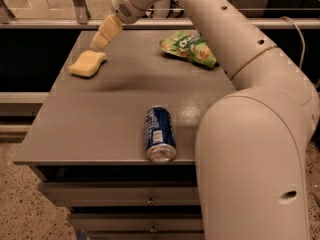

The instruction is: Pick sponge

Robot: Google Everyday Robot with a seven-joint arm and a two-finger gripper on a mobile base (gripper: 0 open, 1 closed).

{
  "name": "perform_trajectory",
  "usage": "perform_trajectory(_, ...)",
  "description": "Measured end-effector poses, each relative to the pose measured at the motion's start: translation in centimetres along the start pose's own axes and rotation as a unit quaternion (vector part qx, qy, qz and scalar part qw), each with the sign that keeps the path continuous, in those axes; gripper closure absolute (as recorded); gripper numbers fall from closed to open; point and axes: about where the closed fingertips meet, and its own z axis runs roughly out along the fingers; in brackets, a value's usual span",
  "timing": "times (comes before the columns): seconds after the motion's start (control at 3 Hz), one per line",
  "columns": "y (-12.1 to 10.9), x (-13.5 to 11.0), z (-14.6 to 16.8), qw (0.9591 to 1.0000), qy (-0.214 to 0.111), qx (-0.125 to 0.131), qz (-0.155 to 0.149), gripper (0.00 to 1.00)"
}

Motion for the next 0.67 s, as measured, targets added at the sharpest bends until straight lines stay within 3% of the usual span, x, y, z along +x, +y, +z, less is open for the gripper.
perform_trajectory(0.33,2.8,1.0,2.7,0.9986,0.035,-0.016,0.035,0.0)
perform_trajectory(0.67,5.6,1.9,5.7,0.9975,0.048,-0.02,0.047,0.0)
